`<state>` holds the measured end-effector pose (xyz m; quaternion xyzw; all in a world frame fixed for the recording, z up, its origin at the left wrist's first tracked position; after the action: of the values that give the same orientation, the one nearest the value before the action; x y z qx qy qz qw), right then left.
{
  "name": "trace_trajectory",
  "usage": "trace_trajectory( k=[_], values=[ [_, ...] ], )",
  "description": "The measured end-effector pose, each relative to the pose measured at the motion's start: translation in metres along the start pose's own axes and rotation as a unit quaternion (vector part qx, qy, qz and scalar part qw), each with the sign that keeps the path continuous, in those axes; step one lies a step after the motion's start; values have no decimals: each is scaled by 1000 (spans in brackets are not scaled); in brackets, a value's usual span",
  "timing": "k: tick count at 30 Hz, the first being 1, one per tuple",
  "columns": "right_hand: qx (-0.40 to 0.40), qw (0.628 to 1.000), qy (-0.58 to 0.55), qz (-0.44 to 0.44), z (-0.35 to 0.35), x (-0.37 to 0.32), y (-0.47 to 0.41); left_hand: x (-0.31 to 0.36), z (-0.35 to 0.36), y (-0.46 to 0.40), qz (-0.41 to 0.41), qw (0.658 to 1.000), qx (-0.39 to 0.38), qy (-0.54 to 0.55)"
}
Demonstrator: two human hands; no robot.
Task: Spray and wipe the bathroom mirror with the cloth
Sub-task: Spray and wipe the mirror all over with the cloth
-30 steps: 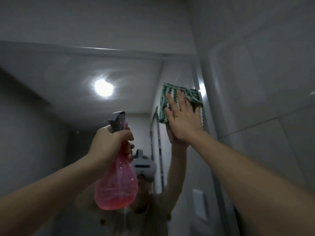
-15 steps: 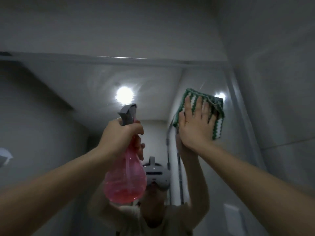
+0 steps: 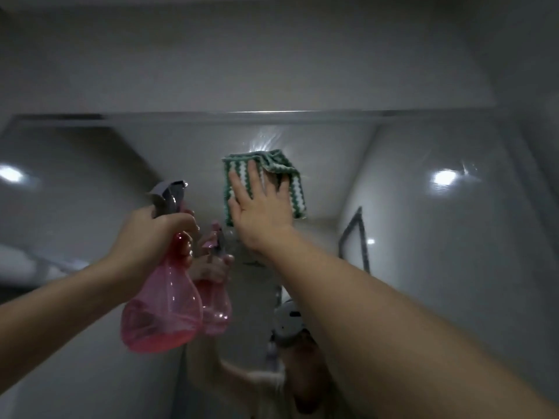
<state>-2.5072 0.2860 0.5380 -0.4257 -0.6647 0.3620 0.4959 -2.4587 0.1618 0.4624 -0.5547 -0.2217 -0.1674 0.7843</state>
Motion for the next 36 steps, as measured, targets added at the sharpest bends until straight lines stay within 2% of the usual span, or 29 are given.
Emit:
trace_trajectory(
  k=[4, 9, 15, 23, 31, 36],
  values=[
    [-17, 998, 10, -60, 2, -18, -10, -1, -4, -8, 8, 1000, 13, 8],
    [-24, 995, 15, -96, -5, 12, -13, -4, 25, -14, 0, 1000, 9, 5],
    [-1, 999, -29, 12, -16, 140, 5, 4, 108, -6, 28, 999, -27, 26],
    [21, 988, -42, 146, -21, 299, 69, 8, 249, 25, -1, 990, -107, 97],
    [19, 976, -37, 213, -19, 369, 118, -13, 307, 35, -47, 985, -116, 122],
    [14, 966, -31, 256, -16, 380, 125, -18, 312, 34, -76, 979, -130, 135]
  ],
)
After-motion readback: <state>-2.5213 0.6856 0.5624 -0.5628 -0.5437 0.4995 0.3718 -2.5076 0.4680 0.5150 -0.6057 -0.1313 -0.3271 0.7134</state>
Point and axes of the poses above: each hand's wrist, its own y-axis away from the middle knuckle, its own z-axis out of the palm, x = y × z, the point moved 9 cm from there along -y, towards the middle knuckle, and after that the axes turned 6 degrees about y, right-handed, at the moved point
